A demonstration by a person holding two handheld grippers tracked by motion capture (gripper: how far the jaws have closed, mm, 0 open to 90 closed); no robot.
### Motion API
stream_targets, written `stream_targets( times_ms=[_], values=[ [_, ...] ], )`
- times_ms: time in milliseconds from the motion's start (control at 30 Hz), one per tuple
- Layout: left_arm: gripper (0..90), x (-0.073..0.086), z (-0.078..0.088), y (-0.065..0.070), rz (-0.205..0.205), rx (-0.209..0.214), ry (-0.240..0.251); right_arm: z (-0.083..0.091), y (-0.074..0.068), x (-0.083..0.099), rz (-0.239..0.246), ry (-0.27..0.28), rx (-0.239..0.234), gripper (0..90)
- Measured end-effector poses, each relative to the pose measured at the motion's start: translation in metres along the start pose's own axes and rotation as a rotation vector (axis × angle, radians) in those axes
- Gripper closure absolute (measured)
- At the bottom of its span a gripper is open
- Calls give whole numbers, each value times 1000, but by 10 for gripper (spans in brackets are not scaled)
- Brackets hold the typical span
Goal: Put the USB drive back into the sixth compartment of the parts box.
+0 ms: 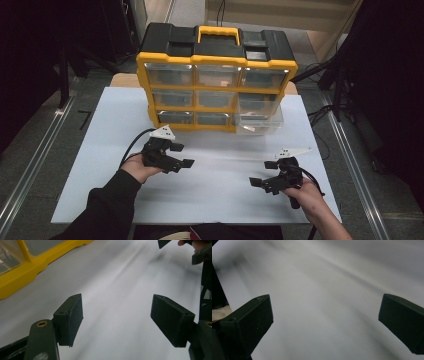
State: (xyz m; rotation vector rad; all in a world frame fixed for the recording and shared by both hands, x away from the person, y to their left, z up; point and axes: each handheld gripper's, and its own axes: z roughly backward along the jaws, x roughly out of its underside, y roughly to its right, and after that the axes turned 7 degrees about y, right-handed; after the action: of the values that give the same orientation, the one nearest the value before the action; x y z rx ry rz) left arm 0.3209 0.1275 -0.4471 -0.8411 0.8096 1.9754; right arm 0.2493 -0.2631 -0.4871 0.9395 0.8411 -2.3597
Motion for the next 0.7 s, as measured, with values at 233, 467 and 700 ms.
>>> stream_targets(
  times_ms=[233, 467, 700],
  values=[
    [269, 12, 8, -3, 10, -13, -1, 0, 0, 0, 0, -1, 3, 0],
    [269, 22, 17, -2, 16, -14, 2, 0, 1, 0, -3, -1, 3, 0],
    [269, 34, 26, -4, 33, -14, -7, -1, 2, 0, -3, -1, 11, 0]
  ],
)
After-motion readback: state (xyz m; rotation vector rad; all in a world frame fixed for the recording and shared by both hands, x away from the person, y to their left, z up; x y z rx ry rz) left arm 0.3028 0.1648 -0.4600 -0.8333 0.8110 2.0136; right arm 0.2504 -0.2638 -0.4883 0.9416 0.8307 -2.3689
